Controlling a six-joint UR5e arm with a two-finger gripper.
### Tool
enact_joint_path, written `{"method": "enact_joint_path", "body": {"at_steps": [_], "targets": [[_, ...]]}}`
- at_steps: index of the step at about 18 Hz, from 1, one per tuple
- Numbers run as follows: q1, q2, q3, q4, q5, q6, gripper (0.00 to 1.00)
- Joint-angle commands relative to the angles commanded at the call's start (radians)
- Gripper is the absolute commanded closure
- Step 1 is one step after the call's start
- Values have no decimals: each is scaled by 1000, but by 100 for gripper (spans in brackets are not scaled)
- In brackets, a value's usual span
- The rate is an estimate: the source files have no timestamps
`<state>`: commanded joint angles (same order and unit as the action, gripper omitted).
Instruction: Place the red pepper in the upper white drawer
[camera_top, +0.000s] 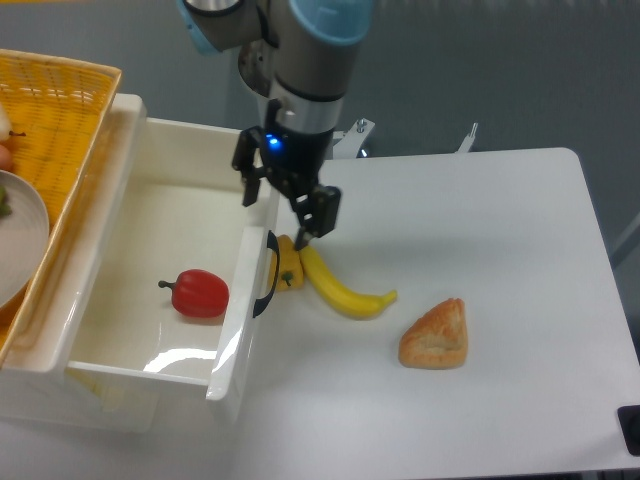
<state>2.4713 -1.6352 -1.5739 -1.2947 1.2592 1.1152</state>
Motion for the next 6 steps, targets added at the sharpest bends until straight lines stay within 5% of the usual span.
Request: {"method": "enact_joint_path", "body": {"at_steps": [6], "targets": [[-2,-20,-1,20,63,-2,0]]}}
